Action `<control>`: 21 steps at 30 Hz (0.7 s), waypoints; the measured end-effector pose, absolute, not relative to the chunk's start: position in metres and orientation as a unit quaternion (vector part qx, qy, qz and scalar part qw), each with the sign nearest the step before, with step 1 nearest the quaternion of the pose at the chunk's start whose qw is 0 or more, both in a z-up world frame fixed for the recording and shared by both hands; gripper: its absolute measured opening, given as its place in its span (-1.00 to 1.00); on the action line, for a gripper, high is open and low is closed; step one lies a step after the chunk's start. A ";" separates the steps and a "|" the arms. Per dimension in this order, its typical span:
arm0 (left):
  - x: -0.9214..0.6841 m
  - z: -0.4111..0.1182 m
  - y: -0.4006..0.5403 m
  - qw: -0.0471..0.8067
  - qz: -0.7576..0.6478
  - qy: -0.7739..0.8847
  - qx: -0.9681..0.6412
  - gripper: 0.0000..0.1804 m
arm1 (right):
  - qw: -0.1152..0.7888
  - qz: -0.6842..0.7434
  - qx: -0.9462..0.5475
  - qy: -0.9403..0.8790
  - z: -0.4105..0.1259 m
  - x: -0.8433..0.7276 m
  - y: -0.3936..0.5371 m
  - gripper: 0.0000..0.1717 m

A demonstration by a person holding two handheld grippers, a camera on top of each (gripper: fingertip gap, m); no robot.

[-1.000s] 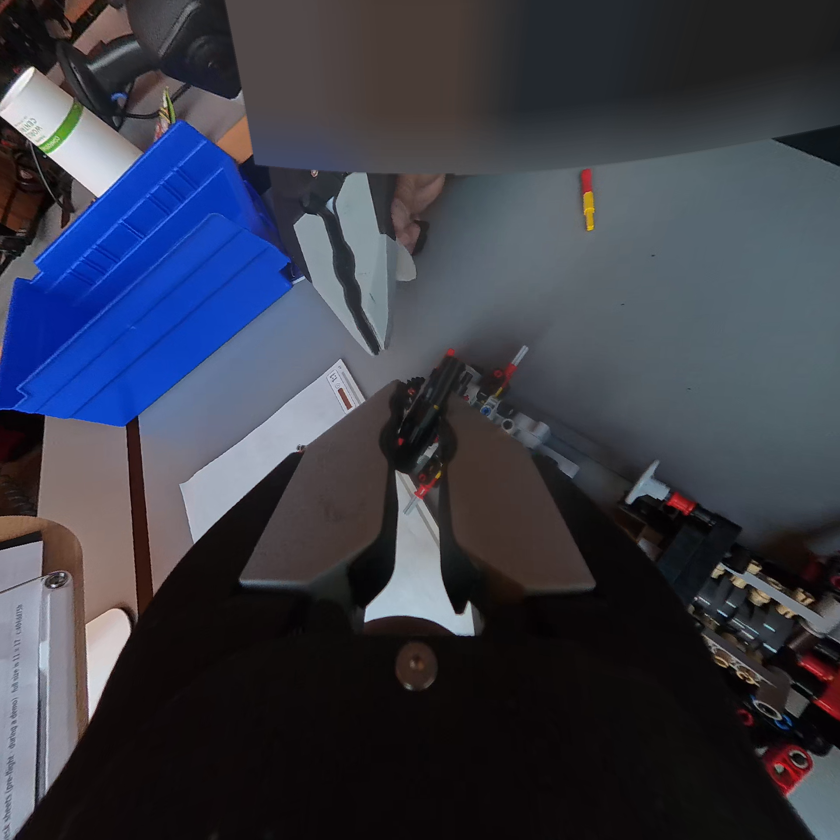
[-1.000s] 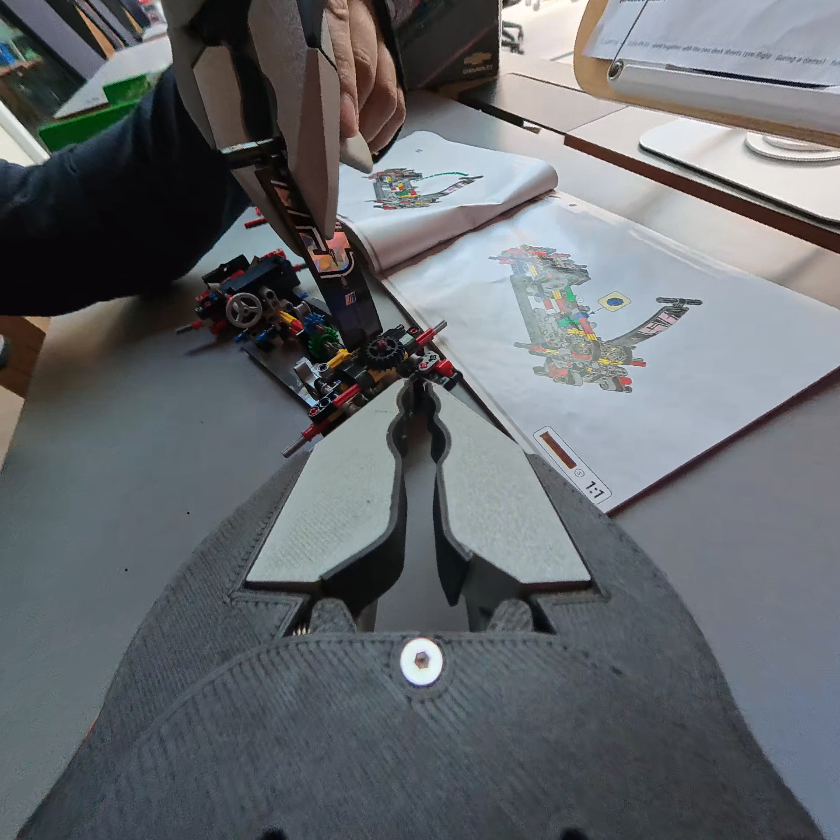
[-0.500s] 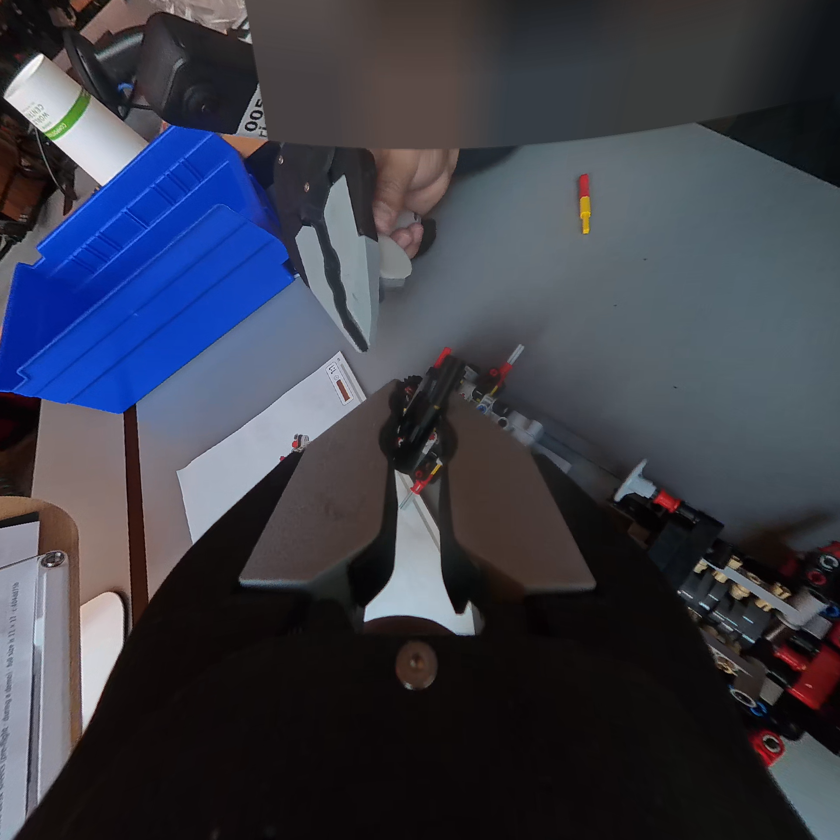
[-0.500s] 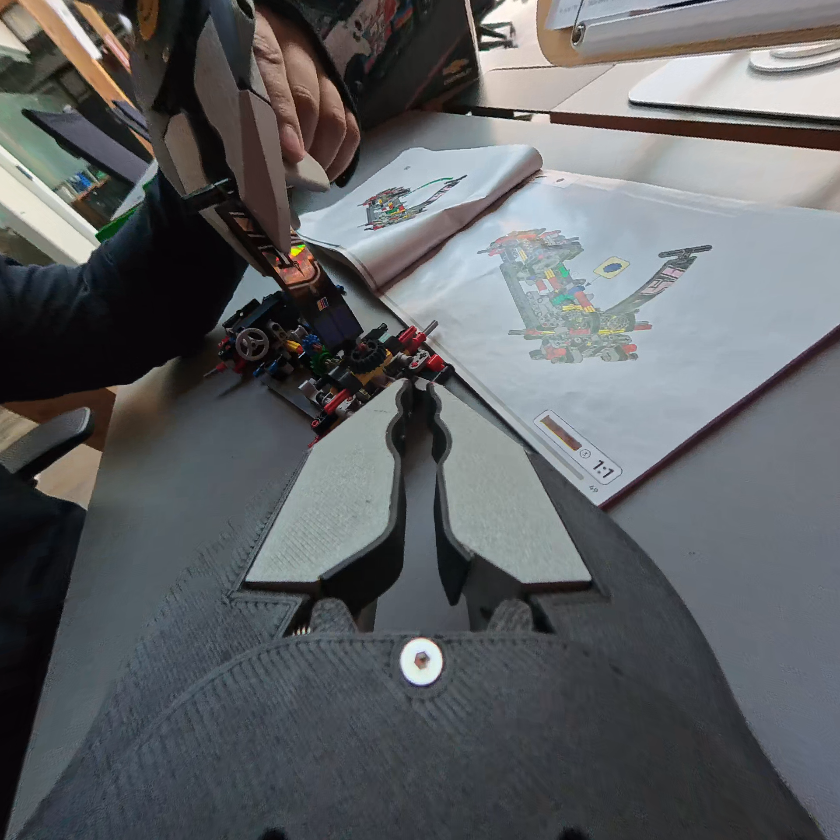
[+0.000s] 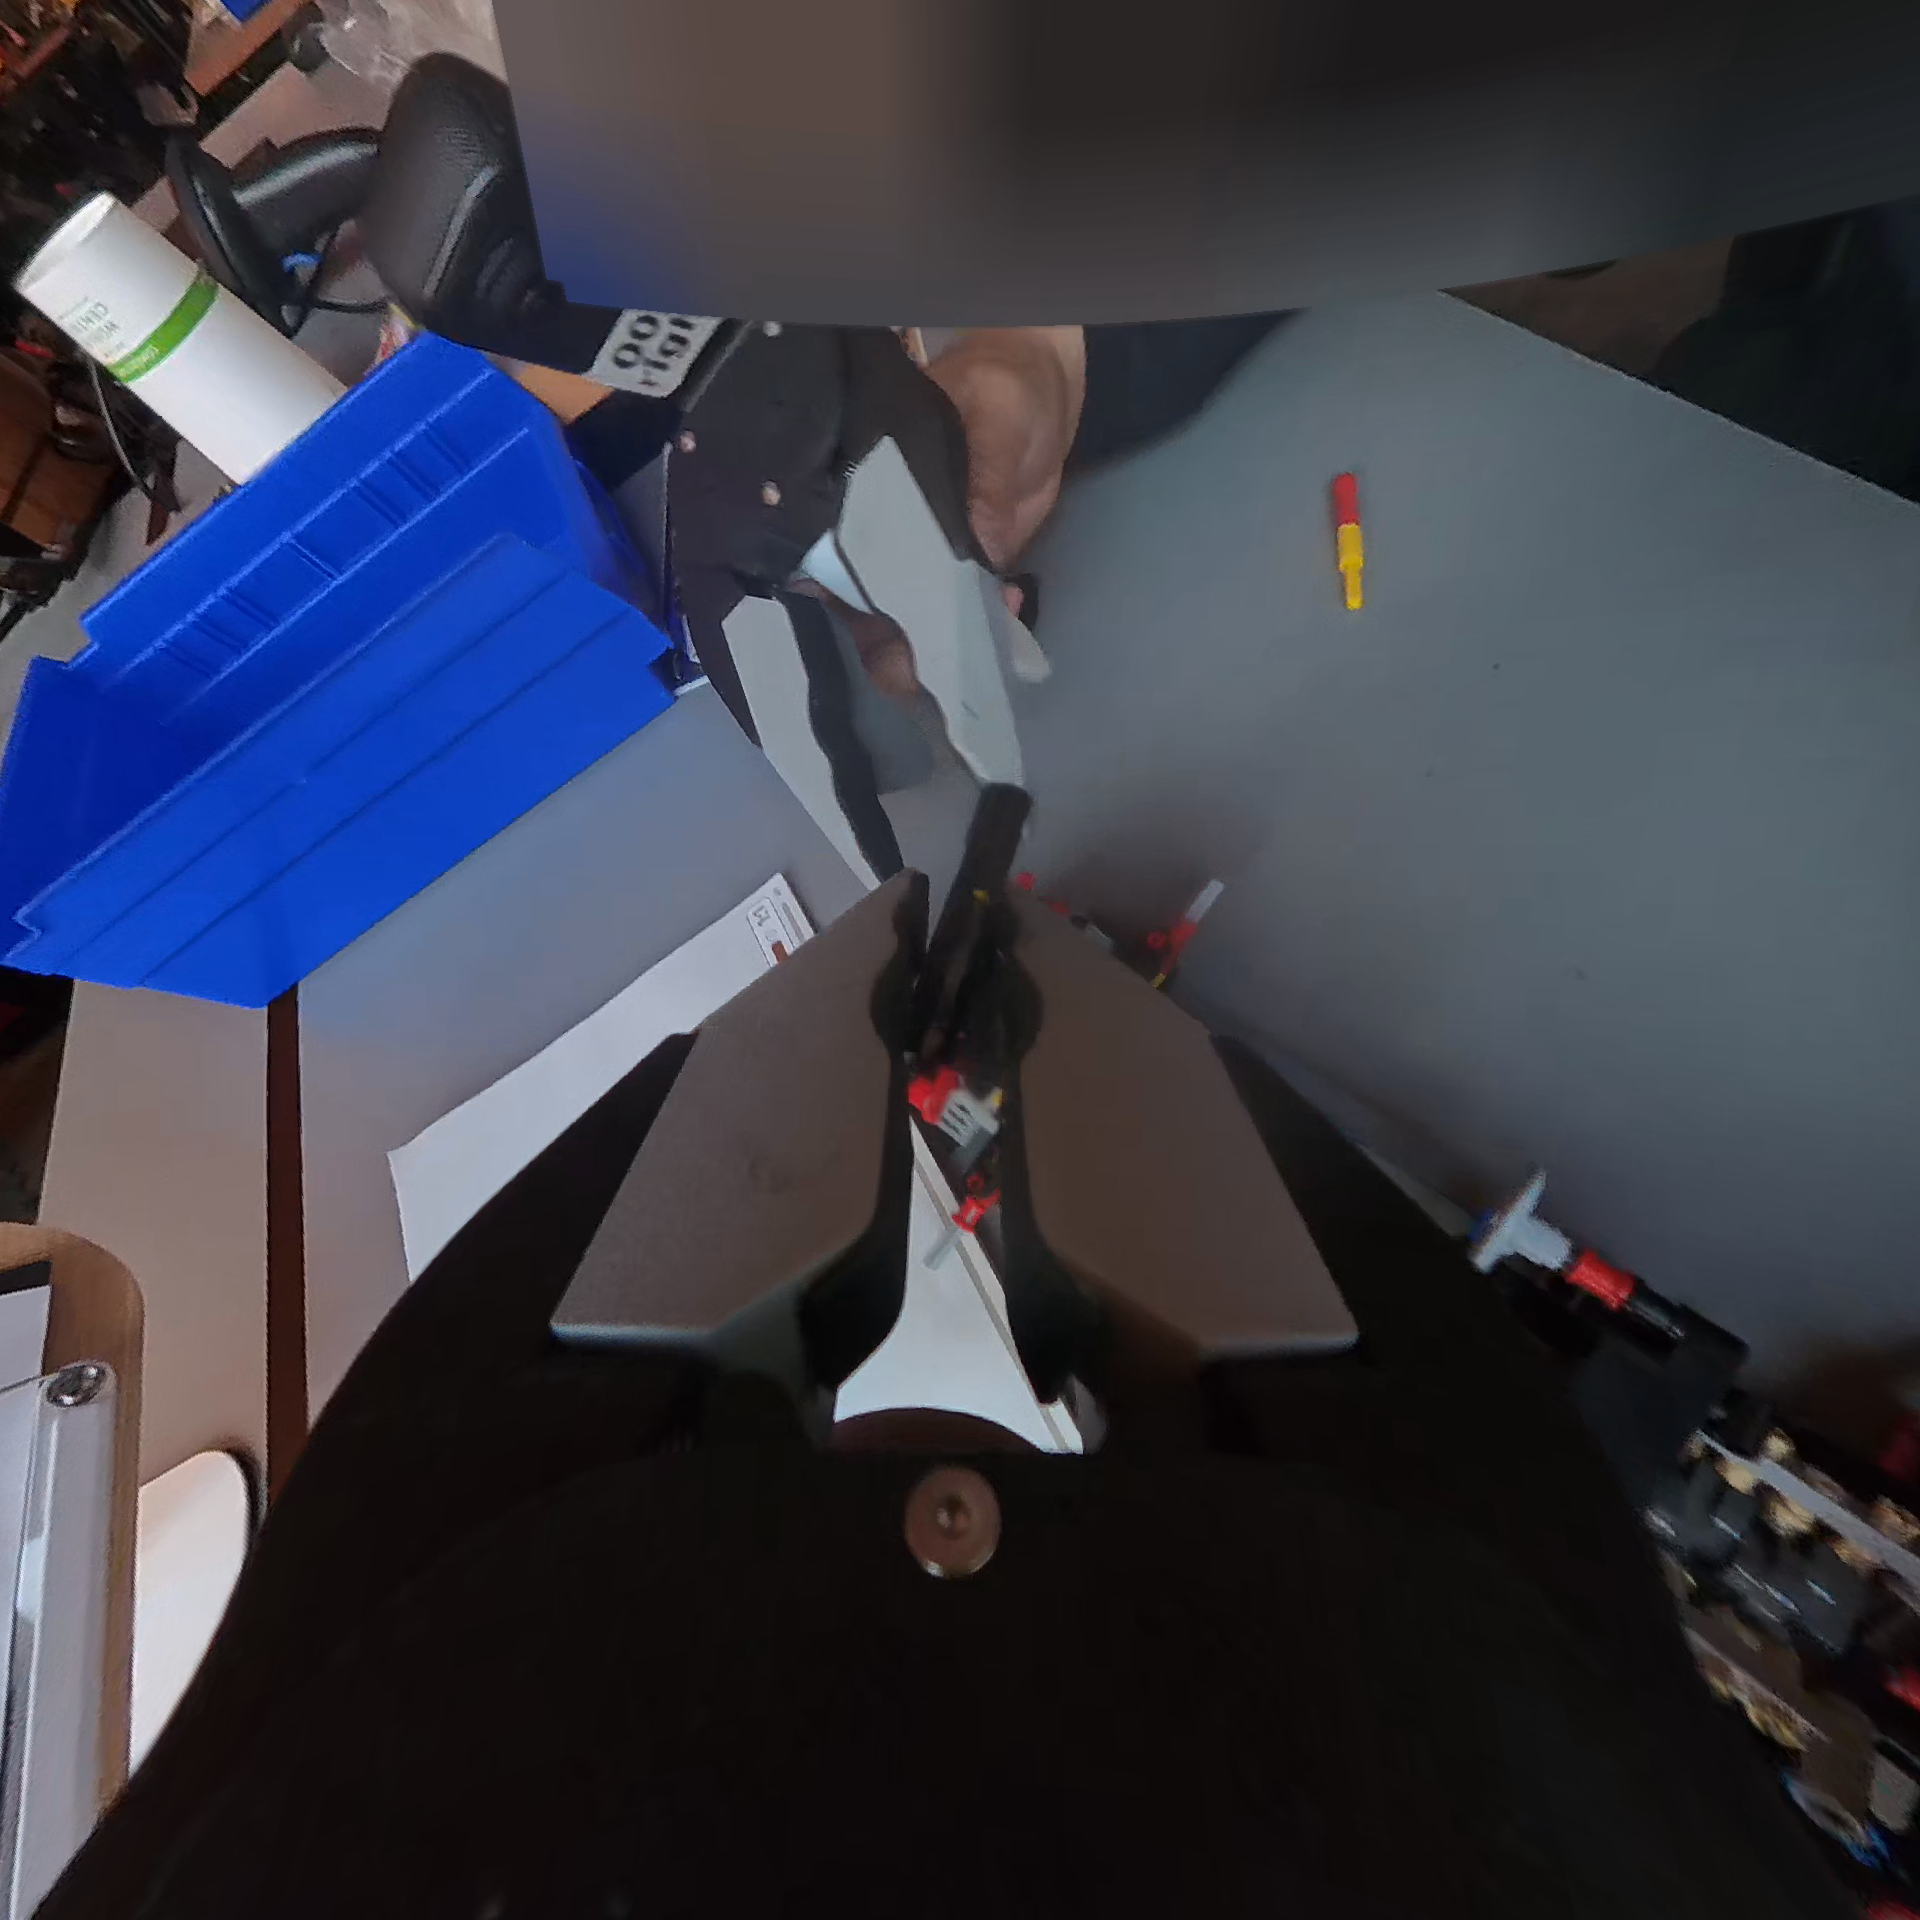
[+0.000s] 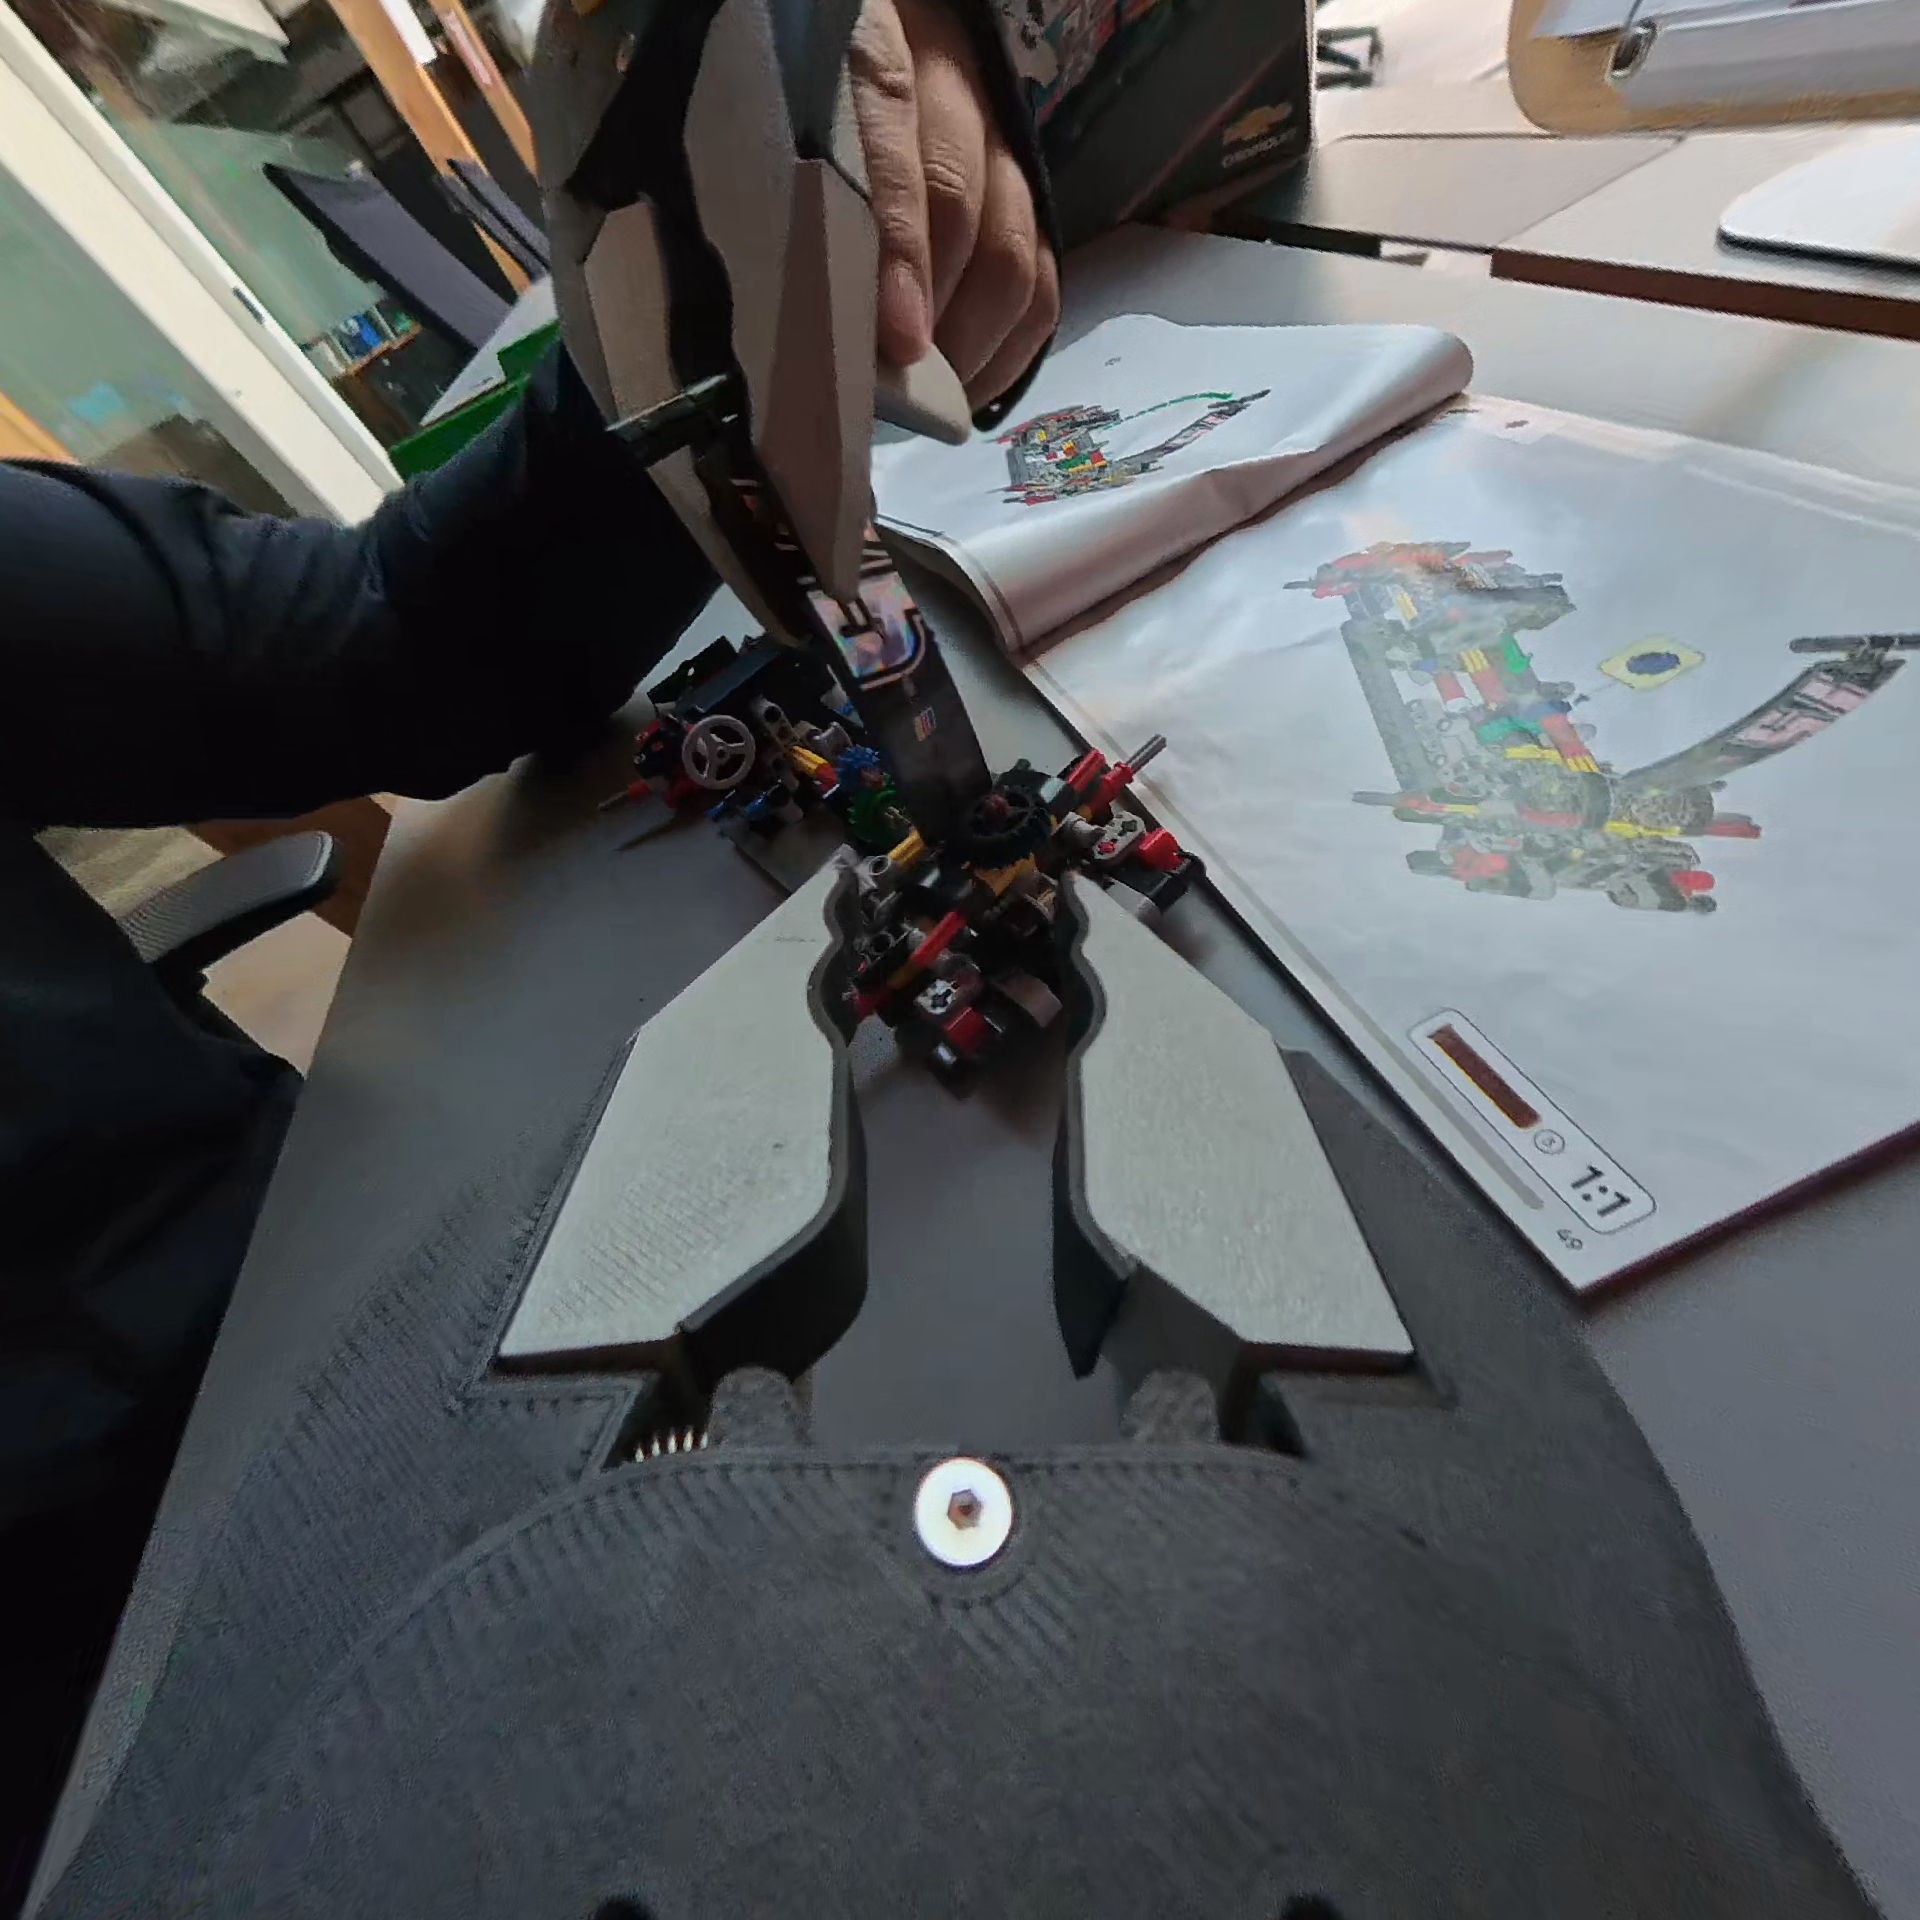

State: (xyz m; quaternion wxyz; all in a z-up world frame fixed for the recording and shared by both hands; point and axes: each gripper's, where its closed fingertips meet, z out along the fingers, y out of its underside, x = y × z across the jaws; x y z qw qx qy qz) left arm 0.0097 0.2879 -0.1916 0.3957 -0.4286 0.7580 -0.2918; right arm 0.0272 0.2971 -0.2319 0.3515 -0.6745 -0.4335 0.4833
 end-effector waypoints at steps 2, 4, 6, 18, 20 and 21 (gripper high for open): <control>0.016 -0.191 0.289 0.407 -0.290 0.753 -0.429 -0.93 | 0.374 0.465 -0.667 -0.447 -0.230 0.021 0.296 -0.47; 0.021 -0.192 0.294 0.413 -0.290 0.745 -0.436 -0.92 | 0.391 0.448 -0.662 -0.456 -0.227 0.012 0.294 -0.41; 0.025 -0.192 0.298 0.420 -0.295 0.735 -0.444 -0.92 | 0.412 0.428 -0.664 -0.453 -0.224 0.003 0.297 -0.44; 0.015 -0.179 0.327 0.445 -0.304 0.678 -0.500 -0.59 | 0.432 0.418 -0.697 -0.391 -0.219 -0.013 0.312 -0.98; 0.010 -0.176 0.329 0.443 -0.305 0.673 -0.507 -0.57 | 0.429 0.426 -0.703 -0.375 -0.219 -0.014 0.314 -0.96; 0.007 -0.175 0.332 0.446 -0.302 0.669 -0.512 -0.57 | 0.429 0.430 -0.704 -0.368 -0.219 -0.014 0.315 -0.97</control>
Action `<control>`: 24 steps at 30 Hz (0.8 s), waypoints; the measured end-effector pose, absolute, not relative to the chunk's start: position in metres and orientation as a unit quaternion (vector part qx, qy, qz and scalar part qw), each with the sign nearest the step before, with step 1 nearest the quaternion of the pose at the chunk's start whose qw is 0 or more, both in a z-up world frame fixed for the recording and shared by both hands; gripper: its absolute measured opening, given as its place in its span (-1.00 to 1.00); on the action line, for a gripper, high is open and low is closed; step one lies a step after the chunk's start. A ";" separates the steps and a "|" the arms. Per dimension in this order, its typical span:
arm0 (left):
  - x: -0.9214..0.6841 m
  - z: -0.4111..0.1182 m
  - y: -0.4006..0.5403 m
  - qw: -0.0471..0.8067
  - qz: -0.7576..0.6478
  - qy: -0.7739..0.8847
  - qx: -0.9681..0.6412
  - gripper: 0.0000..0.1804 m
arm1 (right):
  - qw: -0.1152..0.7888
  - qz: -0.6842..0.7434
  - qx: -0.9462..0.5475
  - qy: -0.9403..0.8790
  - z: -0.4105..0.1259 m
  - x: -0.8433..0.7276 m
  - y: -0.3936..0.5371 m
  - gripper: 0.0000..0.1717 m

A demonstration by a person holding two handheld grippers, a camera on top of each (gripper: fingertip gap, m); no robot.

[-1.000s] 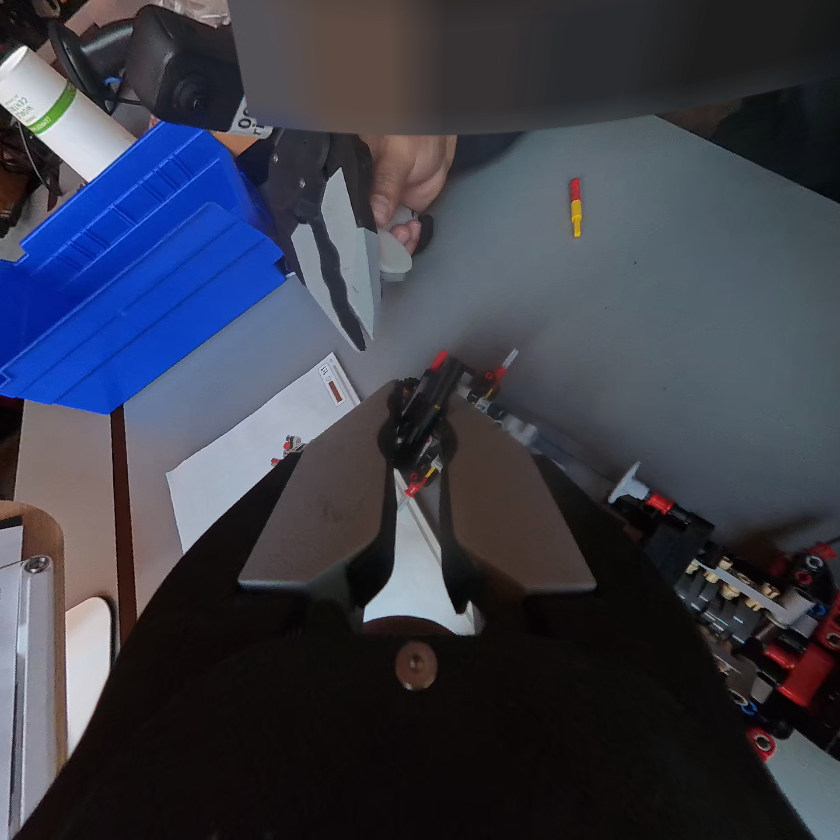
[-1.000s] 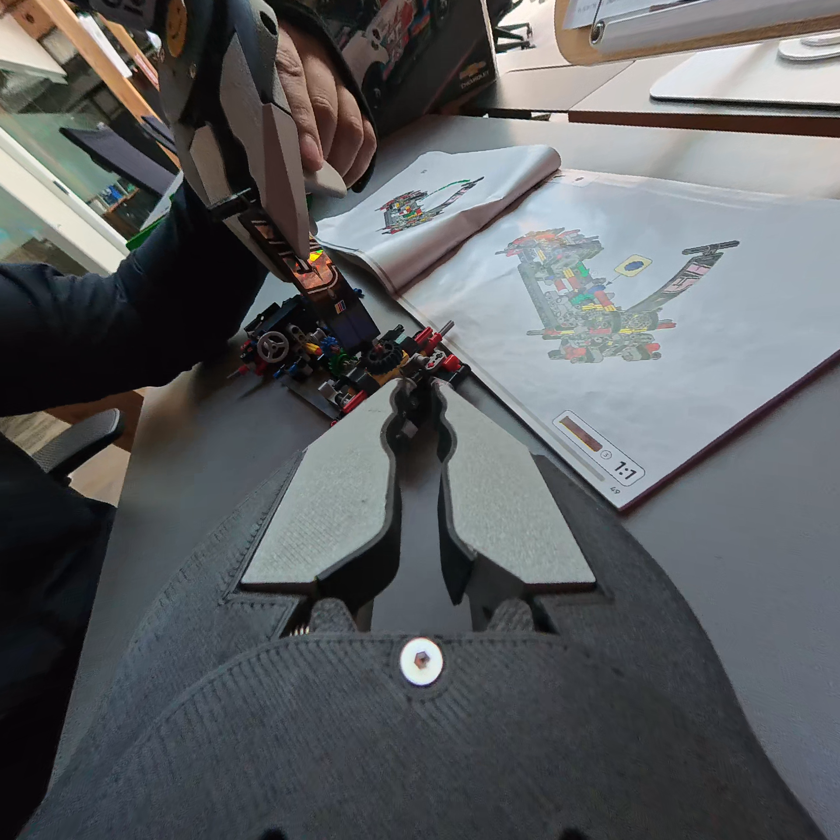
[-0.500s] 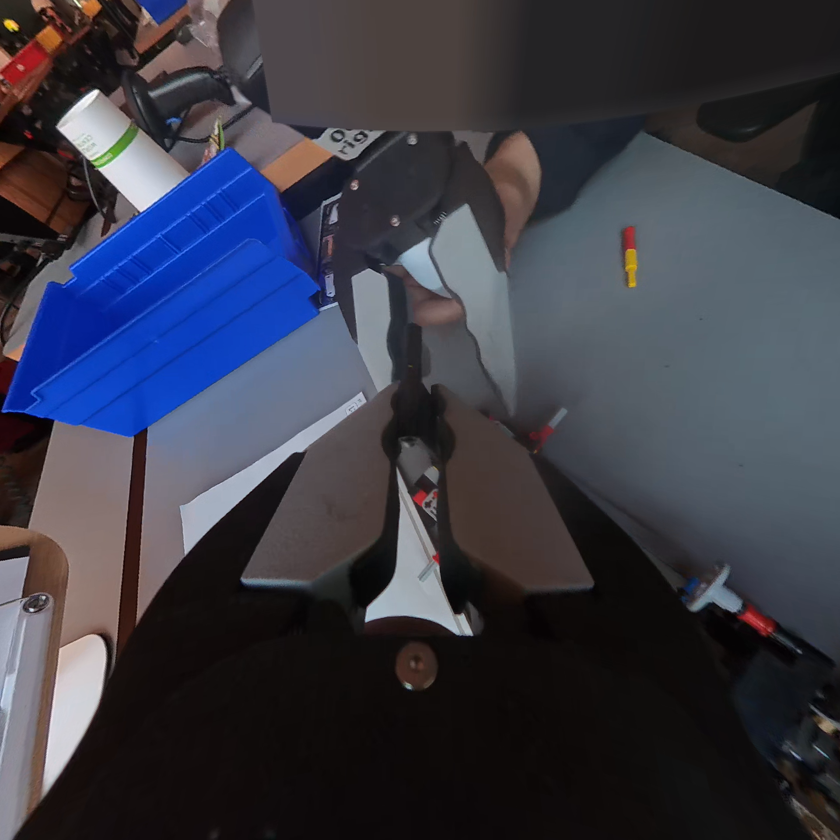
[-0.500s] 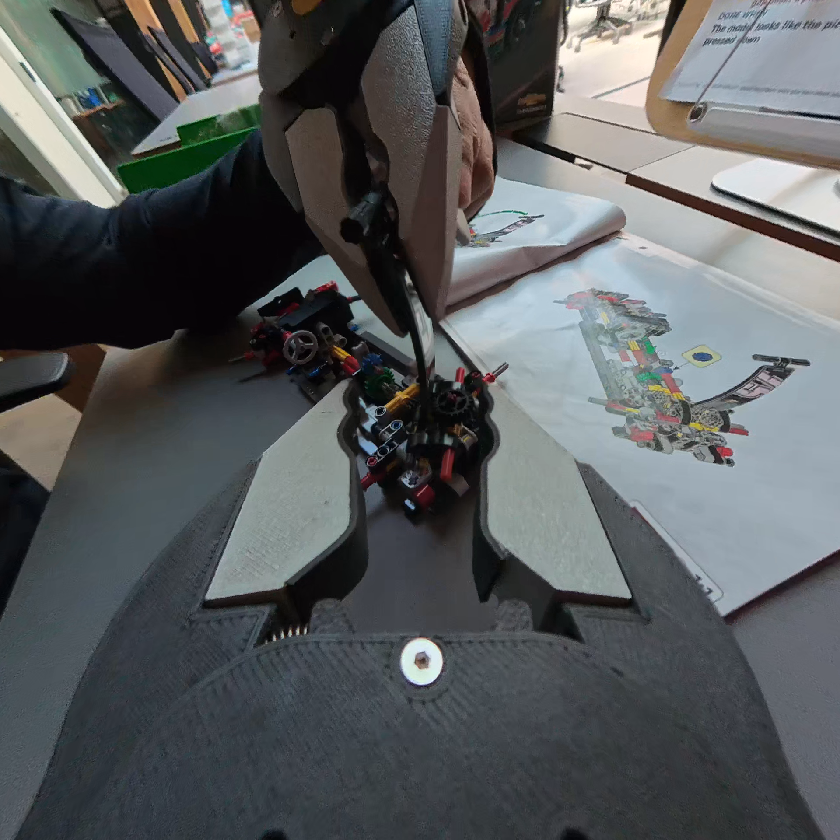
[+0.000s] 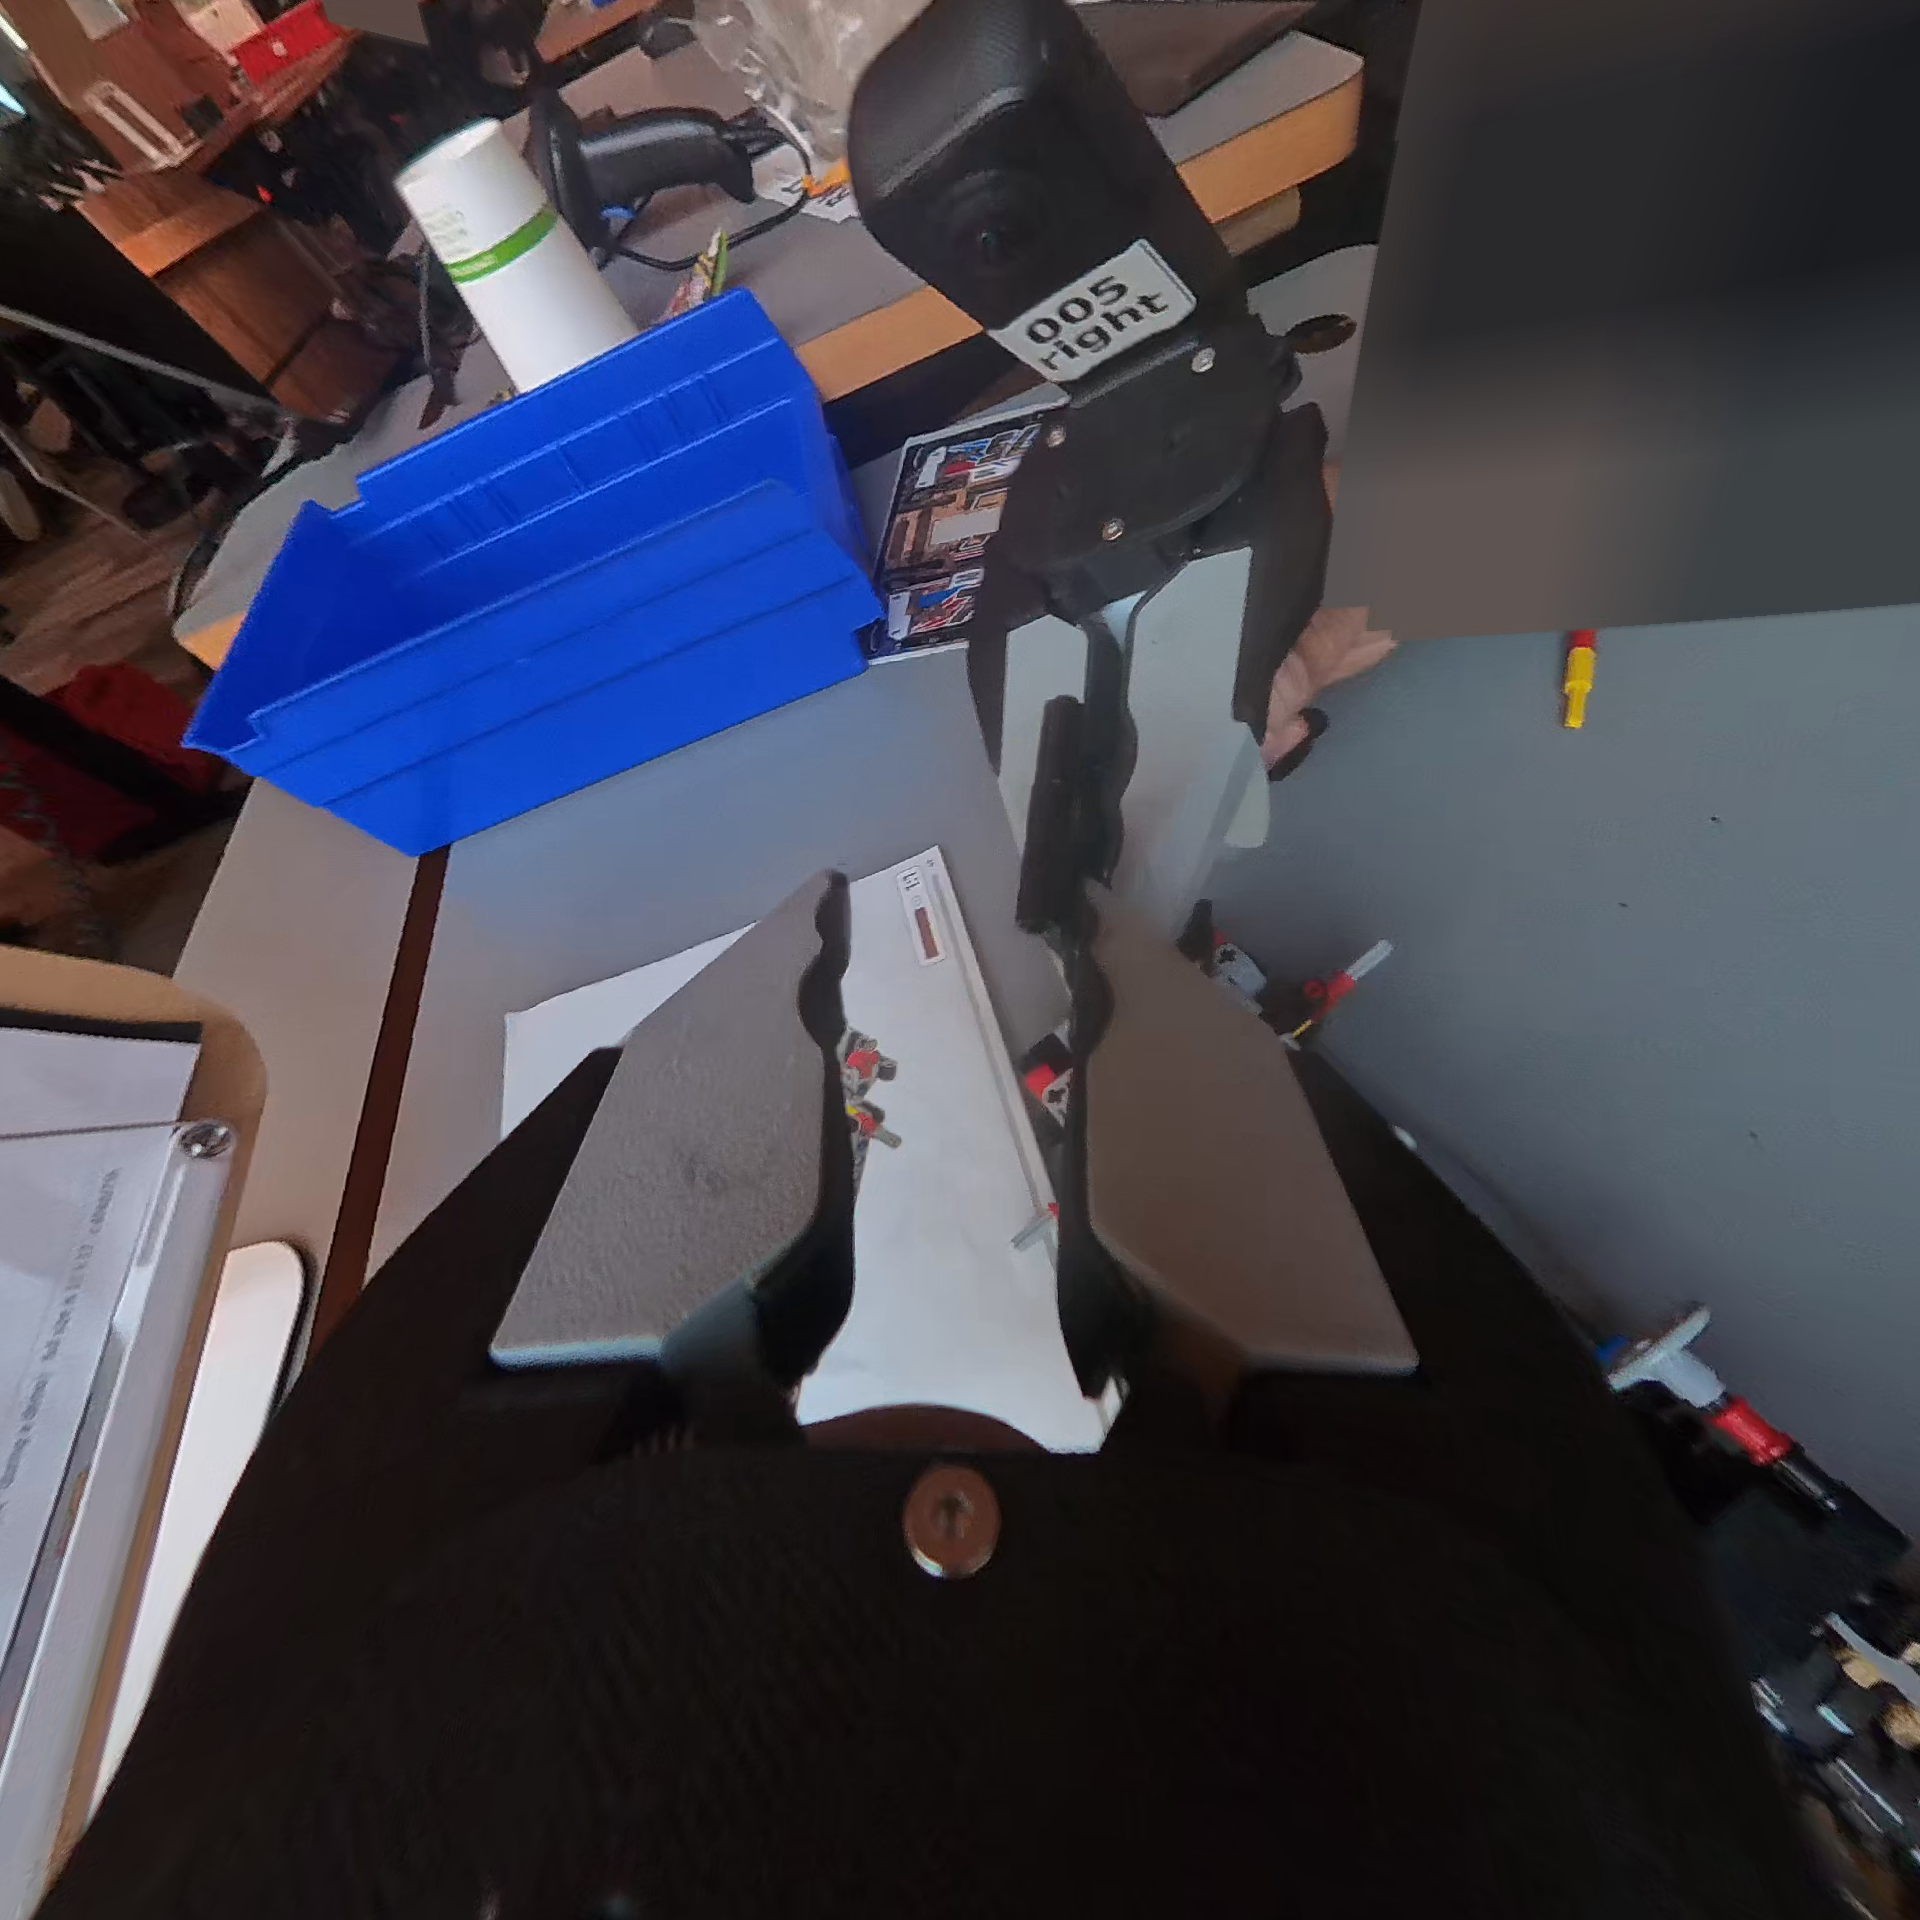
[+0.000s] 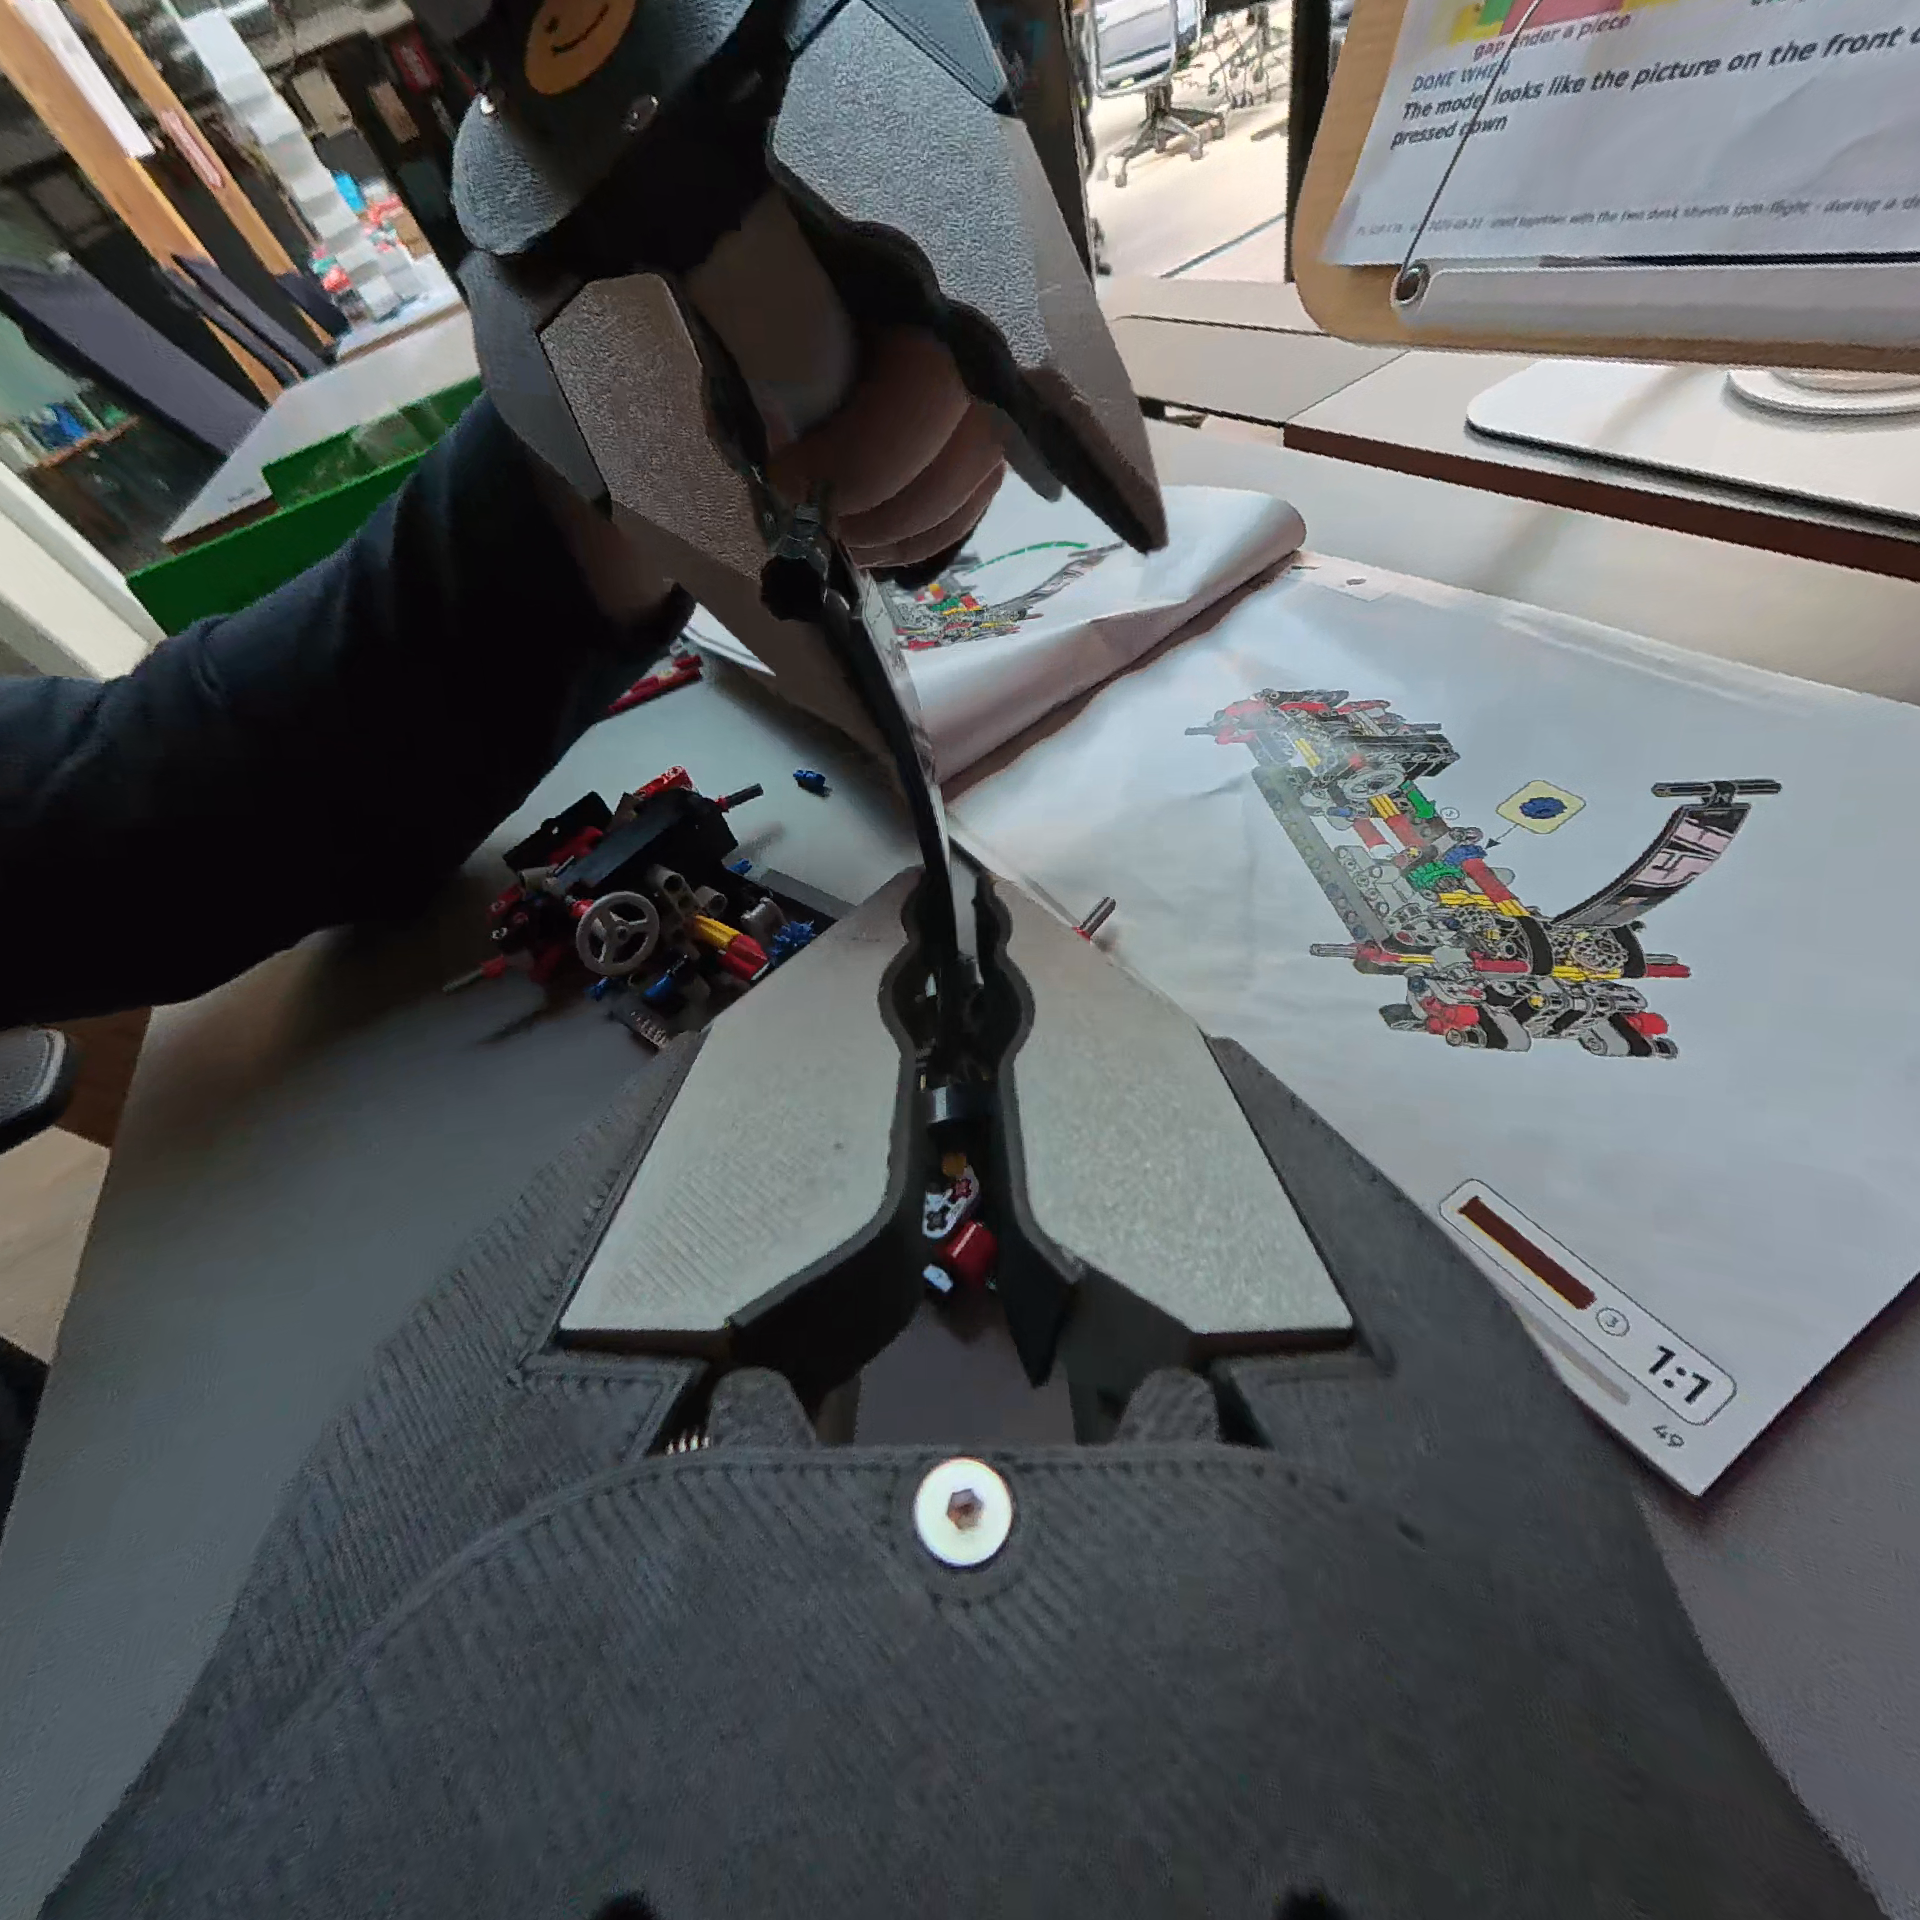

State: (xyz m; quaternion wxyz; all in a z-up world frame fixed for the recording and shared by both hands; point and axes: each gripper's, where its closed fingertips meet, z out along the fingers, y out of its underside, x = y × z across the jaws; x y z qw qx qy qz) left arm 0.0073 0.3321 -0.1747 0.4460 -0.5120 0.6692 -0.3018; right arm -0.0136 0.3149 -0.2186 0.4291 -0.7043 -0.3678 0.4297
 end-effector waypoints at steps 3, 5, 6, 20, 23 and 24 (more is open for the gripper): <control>0.003 -0.168 0.331 0.445 -0.319 0.660 -0.515 -0.58 | 0.424 0.445 -0.705 -0.355 -0.218 -0.014 0.313 -1.00; 0.003 -0.169 0.327 0.433 -0.331 0.664 -0.512 -0.66 | 0.422 0.447 -0.709 -0.346 -0.219 -0.013 0.312 -0.98; 0.004 -0.171 0.325 0.429 -0.329 0.669 -0.511 -0.68 | 0.421 0.448 -0.711 -0.341 -0.219 -0.013 0.312 -0.98; 0.010 -0.171 0.335 0.445 -0.322 0.652 -0.522 -0.73 | 0.444 0.426 -0.715 -0.331 -0.218 -0.007 0.315 -0.98; 0.004 -0.175 0.335 0.429 -0.316 0.657 -0.534 -0.71 | 0.431 0.460 -0.714 -0.303 -0.217 -0.004 0.317 -0.97; 0.001 -0.175 0.336 0.426 -0.313 0.657 -0.538 -0.71 | 0.424 0.474 -0.715 -0.290 -0.217 -0.003 0.318 -0.97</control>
